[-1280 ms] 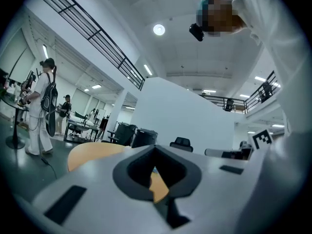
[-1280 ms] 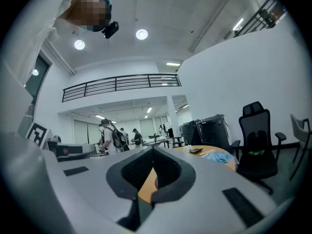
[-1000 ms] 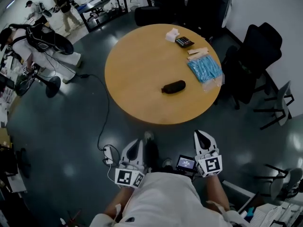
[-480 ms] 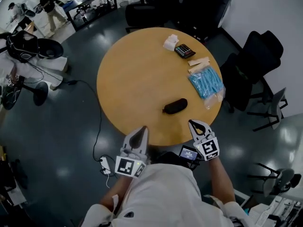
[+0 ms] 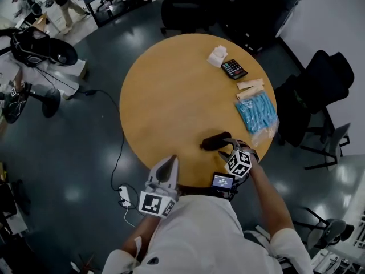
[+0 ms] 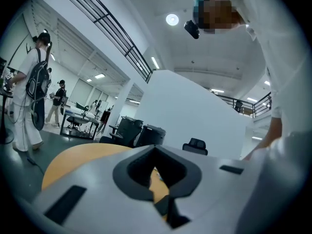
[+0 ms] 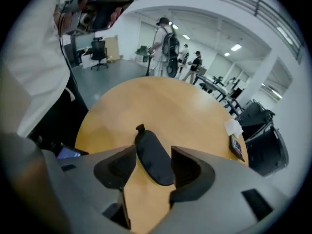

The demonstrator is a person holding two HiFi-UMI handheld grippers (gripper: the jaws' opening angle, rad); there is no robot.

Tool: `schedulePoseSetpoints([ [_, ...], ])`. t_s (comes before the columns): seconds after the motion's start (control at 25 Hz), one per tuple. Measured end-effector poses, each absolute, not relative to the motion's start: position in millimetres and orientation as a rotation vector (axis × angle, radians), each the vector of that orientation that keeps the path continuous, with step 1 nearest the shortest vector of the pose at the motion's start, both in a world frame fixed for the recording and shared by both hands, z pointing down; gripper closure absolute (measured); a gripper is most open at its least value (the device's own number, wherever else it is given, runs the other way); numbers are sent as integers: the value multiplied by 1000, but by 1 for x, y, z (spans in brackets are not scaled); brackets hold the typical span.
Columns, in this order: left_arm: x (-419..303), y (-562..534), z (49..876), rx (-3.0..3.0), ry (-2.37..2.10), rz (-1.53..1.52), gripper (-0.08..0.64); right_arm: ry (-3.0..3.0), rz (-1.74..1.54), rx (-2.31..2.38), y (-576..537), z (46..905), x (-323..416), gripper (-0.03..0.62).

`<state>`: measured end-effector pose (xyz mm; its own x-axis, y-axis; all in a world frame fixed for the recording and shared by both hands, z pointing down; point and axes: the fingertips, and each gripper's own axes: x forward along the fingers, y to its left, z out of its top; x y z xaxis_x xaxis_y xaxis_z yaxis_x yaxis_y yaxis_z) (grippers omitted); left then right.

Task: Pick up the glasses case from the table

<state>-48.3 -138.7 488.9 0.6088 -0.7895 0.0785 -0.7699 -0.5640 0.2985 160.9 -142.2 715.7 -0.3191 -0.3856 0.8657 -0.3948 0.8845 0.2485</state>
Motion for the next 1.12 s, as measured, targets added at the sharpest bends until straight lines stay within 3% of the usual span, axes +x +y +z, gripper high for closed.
schedulePoseSetpoints([
  [0.24,-52,-156,503,2459,-1333,-60,554,-1783,-146,176,-152,765,153,307],
  [0.76,-65,-158,514,2367,-1452,10,554,-1612,-93,-253,-149,836,148,261],
  [1.12,-67,-156,508,2383,-1456,13,554,-1728,-61,-44,-160,823,146,261],
])
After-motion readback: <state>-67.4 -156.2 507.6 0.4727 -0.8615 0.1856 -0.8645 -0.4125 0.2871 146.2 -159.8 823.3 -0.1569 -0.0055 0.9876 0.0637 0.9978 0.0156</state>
